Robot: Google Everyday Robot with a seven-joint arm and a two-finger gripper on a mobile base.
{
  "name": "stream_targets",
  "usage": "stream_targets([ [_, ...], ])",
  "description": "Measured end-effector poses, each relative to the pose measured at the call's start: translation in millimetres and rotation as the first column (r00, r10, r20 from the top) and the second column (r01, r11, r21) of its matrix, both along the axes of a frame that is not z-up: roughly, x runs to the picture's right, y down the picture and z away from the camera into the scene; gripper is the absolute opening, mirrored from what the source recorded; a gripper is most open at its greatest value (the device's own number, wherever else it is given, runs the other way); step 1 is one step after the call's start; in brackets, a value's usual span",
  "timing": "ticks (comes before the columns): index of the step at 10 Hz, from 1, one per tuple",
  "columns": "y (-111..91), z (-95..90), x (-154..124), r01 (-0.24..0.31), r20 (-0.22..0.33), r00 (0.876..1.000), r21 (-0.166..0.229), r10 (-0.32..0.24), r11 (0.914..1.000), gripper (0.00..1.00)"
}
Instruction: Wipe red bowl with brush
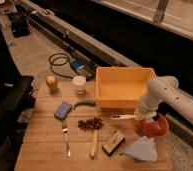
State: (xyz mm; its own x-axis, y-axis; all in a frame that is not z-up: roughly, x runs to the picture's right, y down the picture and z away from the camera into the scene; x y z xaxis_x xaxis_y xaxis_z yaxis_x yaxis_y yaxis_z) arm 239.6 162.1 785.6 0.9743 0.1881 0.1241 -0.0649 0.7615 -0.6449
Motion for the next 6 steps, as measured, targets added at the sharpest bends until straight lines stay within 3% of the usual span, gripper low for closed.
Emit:
stream_targets([
  [3,21.0,-27.8,13.3,-0.023,-0.043,0.999,-0.005,0.023,0.9997,0.00],
  [6,15.4,-27.3,44.8,-0.039,-0.103,0.994,-0.006,0.038,0.9992,0.00],
])
